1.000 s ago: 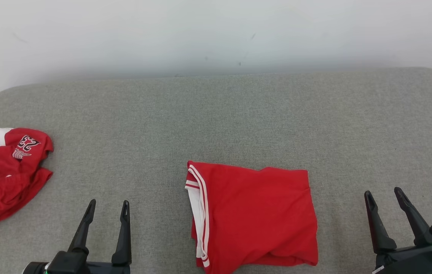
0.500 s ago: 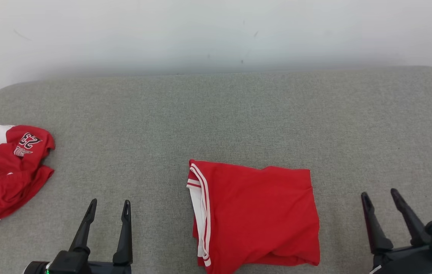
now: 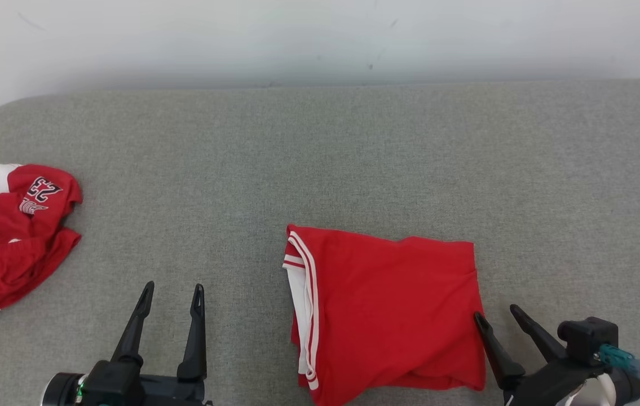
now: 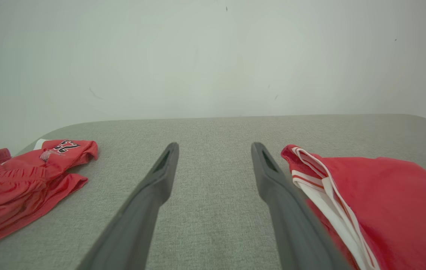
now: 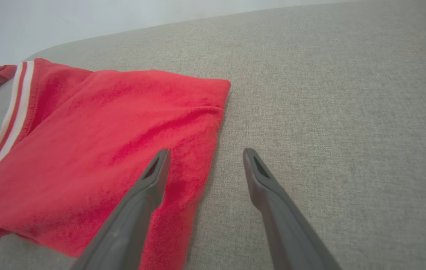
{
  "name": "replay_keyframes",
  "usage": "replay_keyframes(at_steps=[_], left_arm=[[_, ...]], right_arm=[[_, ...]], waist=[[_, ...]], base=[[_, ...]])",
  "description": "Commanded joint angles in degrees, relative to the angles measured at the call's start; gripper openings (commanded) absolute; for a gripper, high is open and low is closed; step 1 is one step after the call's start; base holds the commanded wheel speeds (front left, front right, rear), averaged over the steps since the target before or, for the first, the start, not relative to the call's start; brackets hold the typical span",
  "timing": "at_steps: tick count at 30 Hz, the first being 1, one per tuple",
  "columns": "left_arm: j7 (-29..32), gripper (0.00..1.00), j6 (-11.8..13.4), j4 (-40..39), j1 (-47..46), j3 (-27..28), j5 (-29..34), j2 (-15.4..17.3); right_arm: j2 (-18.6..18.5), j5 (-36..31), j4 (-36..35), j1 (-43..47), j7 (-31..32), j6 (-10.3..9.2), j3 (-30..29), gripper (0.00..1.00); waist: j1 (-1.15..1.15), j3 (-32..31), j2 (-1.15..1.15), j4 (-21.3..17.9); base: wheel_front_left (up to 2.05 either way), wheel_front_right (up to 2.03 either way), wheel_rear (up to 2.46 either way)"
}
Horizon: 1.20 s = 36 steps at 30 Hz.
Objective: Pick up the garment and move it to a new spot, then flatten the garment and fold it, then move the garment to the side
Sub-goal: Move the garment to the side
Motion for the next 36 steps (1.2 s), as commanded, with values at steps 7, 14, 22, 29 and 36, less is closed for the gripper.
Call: replay_keyframes(at_steps=[7,14,22,29,36], left_arm=[[-0.7,1.0,0.0,0.5,-1.9,-0.6,0.1,-0.5],[-1.0,1.0,0.1,1.3,-2.6,-0.6,0.0,-0.7],[-1.1,1.0,0.3,0.8,-2.7,-0.3,0.1,-0.4],[-1.2,1.0,0.2,-0.2,-3.4,-0.1,0.4,0.2],[-0.7,1.0,-0.1,-1.3,-5.7,-0.7,1.4,0.9]], right_arm=[[-0.5,2.6,6.1,-5.4,1.8,0.02,3.6,1.0],[-1.5,2.8,7.7,-7.3,0.7,0.0,4.3,0.0],[-3.8,-0.2,5.1,-5.4,-0.2,0.0,0.5,0.0],[-6.6,-4.7,1.2,-2.1,0.6,0.0,-4.4,0.0],[-6.8,-6.4,-1.0,-1.0,-0.1,0.0,-8.4,0.0]], waist=[[-0.01,2.8,0.0,1.3],[-0.01,3.4,0.0,1.4],[-0.01,4.3,0.0,-0.6],[-0.01,5.9,0.0,-5.0],[-0.01,8.9,0.0,-10.3]], base=[[0.0,0.0,0.0],[0.0,0.0,0.0],[0.0,0.0,0.0],[0.0,0.0,0.0],[0.0,0.0,0.0]])
